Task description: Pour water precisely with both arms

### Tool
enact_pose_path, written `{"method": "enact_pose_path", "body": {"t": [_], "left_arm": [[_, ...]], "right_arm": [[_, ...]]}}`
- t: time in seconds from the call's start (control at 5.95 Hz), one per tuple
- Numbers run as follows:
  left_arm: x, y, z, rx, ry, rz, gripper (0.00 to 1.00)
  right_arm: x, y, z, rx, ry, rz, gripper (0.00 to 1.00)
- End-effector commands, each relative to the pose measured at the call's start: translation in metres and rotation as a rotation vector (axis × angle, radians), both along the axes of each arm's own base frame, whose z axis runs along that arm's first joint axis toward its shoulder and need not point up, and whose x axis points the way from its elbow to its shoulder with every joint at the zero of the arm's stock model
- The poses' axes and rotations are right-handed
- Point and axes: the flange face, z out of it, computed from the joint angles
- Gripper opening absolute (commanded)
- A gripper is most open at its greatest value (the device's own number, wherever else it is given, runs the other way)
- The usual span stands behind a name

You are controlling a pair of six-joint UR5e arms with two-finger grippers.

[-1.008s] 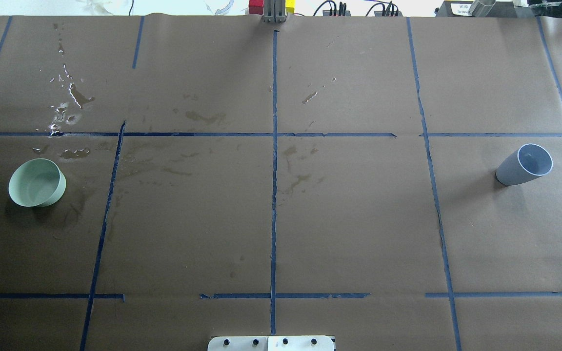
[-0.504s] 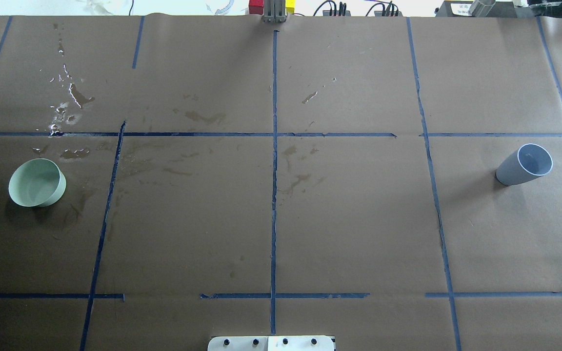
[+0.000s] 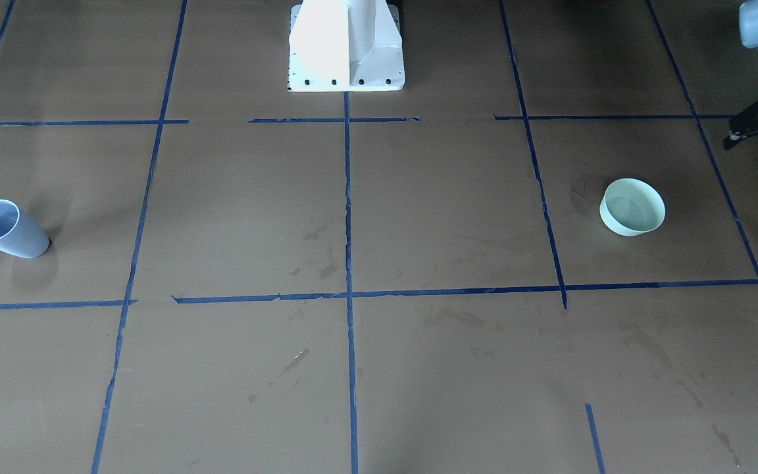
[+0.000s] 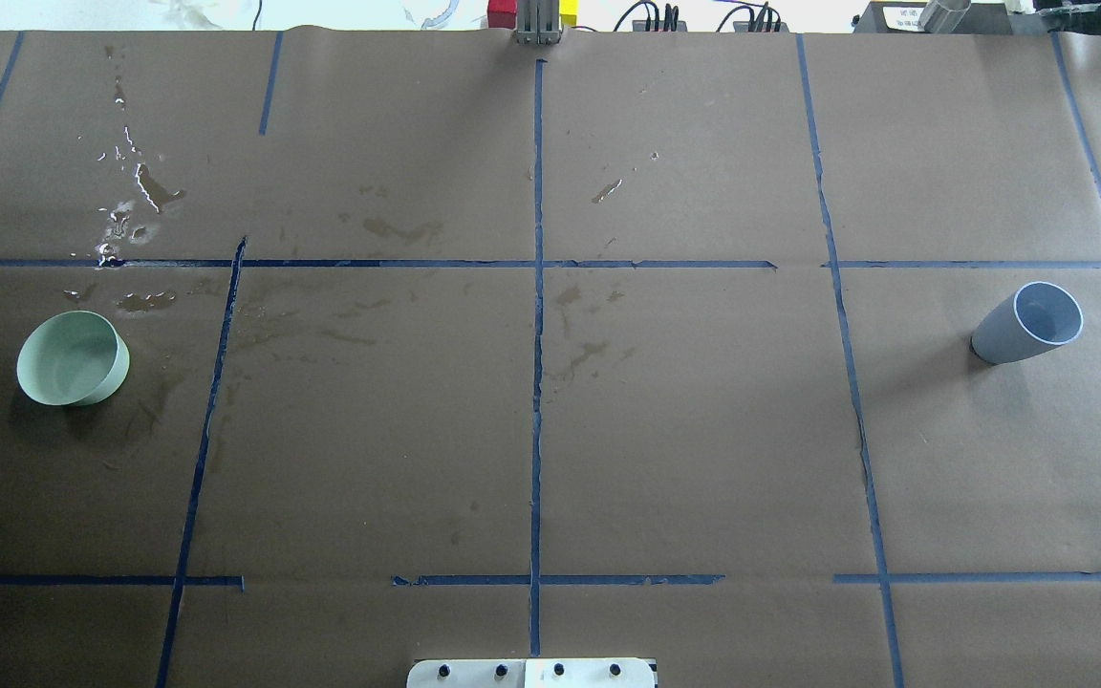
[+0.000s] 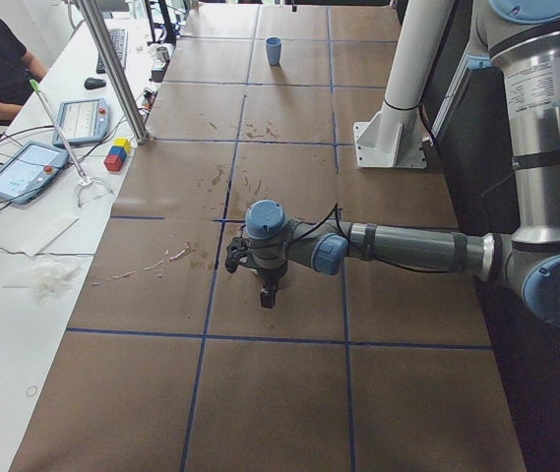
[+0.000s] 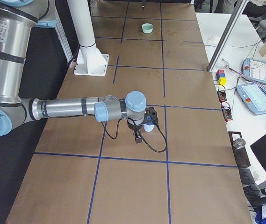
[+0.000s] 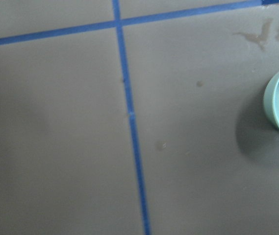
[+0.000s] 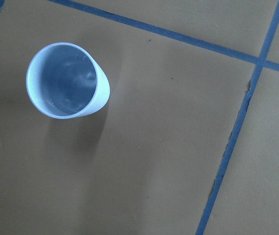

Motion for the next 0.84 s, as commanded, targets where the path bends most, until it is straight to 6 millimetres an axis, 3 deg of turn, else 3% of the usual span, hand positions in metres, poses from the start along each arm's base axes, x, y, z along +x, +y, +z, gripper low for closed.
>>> {"method": "enact_pose_path", "body": {"t": [0.0,0.17,0.34,0.5,0.67], "left_arm": [[0.059,-0.02,0.007,-0.057,0.046,-0.047,1.0],[0.092,-0.039,-0.002,-0.126,0.053,-0.082,1.0],[0.117,-0.042,-0.002,-0.163,0.049,-0.073,1.0],[0.119,-0.043,0.003,-0.172,0.043,-0.07,1.0],[0.128,-0.048,0.01,-0.179,0.035,-0.06,0.85]], "right_arm": [[-0.001,0.002,-0.001,-0.008,-0.023,-0.003,1.0],[-0.002,0.003,-0.001,-0.011,-0.029,-0.004,1.0],[-0.001,0.003,-0.002,-0.003,-0.027,-0.005,1.0],[-0.001,0.001,-0.005,0.031,-0.031,-0.008,1.0],[-0.001,0.001,-0.006,0.031,-0.037,-0.006,1.0]]}}
